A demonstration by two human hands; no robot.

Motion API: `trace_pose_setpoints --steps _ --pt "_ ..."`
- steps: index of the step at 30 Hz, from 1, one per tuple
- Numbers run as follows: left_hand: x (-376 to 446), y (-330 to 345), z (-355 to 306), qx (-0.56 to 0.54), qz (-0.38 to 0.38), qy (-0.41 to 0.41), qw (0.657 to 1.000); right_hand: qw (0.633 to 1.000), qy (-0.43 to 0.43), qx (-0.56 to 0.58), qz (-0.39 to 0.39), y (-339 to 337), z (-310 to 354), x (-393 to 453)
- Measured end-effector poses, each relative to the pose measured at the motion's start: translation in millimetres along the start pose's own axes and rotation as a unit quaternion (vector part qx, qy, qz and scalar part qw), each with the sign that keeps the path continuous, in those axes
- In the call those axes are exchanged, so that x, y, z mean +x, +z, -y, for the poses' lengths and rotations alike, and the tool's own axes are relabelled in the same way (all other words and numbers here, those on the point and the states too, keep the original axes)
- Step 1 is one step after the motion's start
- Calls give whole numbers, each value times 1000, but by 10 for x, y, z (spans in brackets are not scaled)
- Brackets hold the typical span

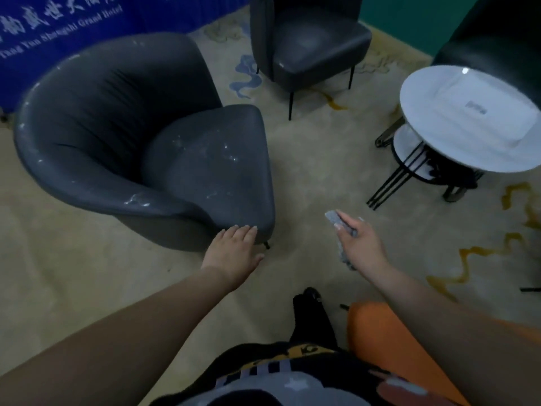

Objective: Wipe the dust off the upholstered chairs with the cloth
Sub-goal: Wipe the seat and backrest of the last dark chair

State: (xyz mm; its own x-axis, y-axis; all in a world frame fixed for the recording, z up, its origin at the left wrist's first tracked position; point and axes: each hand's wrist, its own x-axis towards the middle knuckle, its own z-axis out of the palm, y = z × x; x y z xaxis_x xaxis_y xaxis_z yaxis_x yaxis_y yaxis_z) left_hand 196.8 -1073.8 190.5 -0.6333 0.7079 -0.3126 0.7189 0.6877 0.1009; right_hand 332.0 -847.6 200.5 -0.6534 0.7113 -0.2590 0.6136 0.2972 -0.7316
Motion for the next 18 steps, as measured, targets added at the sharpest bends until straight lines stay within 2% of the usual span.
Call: trace_pose_setpoints --steps 8,13,18 --pt "834 -253 -45 -44 -15 -132 990 993 -74 -41 84 -217 462 1423" --pt "1109 -311 86 -90 -15 -198 976 984 -83 -52 149 93 824 2015" --pt "1524 -389 554 -101 -6 -226 969 973 -146 -63 170 396 1295 2521"
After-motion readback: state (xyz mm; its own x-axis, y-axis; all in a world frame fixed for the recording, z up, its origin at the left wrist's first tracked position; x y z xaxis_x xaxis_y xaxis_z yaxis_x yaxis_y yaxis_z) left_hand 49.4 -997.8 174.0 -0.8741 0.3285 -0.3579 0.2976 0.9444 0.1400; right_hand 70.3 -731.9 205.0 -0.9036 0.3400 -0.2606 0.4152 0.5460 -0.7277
